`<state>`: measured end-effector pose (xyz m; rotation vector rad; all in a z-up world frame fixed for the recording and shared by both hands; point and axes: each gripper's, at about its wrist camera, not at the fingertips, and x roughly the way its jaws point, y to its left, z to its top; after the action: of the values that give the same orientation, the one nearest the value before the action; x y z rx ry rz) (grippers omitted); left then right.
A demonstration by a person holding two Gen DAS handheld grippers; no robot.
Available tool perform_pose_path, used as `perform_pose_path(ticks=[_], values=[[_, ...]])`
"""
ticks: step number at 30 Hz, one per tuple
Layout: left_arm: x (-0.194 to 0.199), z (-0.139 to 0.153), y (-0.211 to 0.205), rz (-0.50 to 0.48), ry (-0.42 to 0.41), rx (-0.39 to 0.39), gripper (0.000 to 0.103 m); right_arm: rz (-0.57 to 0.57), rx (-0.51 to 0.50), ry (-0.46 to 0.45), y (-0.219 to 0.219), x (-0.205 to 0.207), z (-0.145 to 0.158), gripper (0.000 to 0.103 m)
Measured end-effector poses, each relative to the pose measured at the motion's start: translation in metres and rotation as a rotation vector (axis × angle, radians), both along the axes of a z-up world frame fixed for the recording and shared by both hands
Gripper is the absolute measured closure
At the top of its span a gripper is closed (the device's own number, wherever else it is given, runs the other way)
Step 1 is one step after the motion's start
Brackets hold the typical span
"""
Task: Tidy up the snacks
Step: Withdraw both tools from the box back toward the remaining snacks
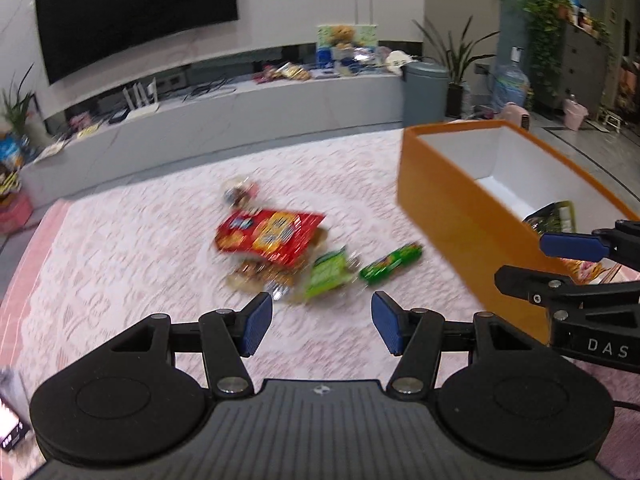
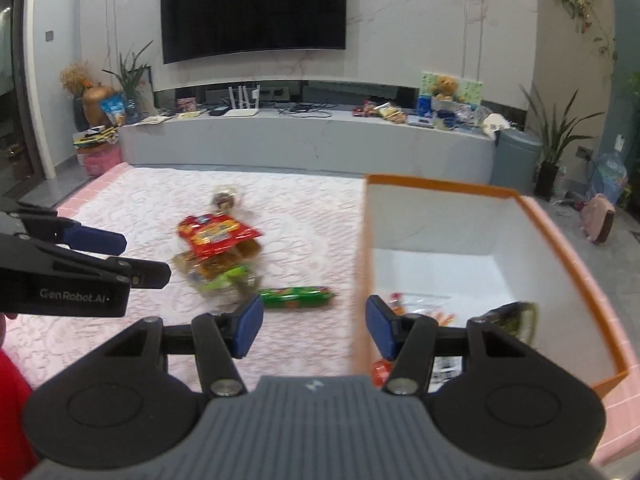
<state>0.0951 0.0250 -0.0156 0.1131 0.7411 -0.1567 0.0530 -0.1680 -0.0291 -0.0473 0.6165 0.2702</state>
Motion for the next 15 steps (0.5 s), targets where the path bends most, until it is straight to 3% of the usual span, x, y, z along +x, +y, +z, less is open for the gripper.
perform_pose_path(ticks=[8, 11, 15], values=[[-0.01, -0.021, 0.035, 0.049, 0.038, -0.054, 0.036, 0.07, -0.05, 0.047, 0.042, -0.003, -0.019, 0.047], [-0.007, -0.029, 0.041, 0.051, 0.06, -0.067, 0.042, 0.093, -0.058, 0.076, 0.05, 0.001, -0.027, 0.047], [0.001, -0.033, 0.043, 0.045, 0.069, -0.083, 0.042, 0.11, -0.082, 0.106, 0.058, 0.011, -0.034, 0.049]])
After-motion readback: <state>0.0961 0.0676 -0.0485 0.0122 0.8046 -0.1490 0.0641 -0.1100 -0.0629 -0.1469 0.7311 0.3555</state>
